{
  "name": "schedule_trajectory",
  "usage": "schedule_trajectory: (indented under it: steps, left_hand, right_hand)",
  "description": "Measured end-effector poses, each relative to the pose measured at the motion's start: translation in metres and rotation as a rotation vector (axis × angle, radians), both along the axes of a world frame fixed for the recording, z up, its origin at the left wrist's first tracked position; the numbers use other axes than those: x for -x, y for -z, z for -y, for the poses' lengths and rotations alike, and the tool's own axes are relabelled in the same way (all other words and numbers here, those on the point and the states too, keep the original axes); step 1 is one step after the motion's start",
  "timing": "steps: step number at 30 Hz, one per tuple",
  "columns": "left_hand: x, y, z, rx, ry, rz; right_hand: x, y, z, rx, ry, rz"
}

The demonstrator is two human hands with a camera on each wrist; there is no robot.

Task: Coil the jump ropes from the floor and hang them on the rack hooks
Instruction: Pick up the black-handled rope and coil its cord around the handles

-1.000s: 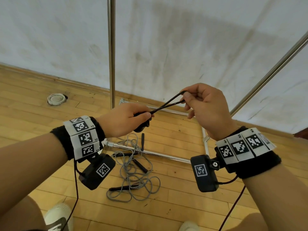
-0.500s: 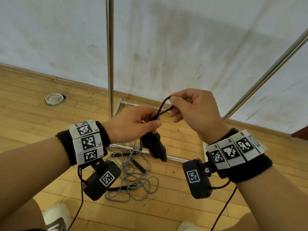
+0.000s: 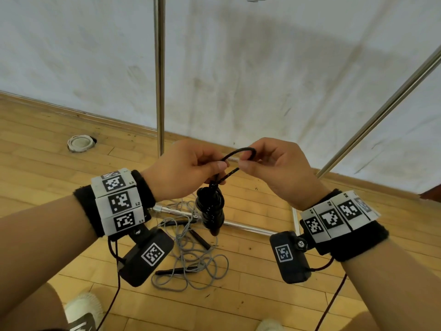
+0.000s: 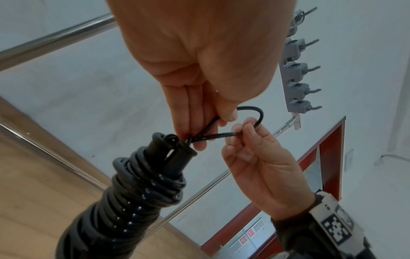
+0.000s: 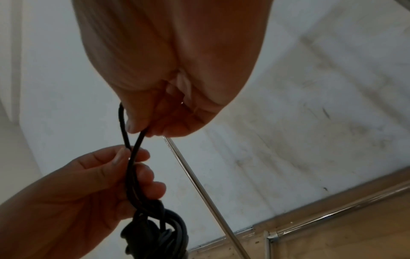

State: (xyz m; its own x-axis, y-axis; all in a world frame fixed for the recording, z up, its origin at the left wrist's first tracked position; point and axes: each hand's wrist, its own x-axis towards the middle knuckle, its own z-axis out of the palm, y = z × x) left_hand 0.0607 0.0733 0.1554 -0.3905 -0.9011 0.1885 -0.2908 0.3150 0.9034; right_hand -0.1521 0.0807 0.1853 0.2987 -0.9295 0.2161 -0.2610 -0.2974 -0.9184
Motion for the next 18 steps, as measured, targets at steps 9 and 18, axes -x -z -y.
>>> schedule_trajectory:
  steps: [9, 18]
  left_hand:
    - [0.004, -0.034, 0.005, 0.065, -0.065, -0.01]
    - [0.017, -0.126, 0.02, 0.189, -0.071, 0.075]
  right_hand:
    - [0.006, -0.005, 0.006, -0.182, -0.042, 0.207]
    - [0.01, -0.061, 0.001, -0.243, -0.091, 0.574]
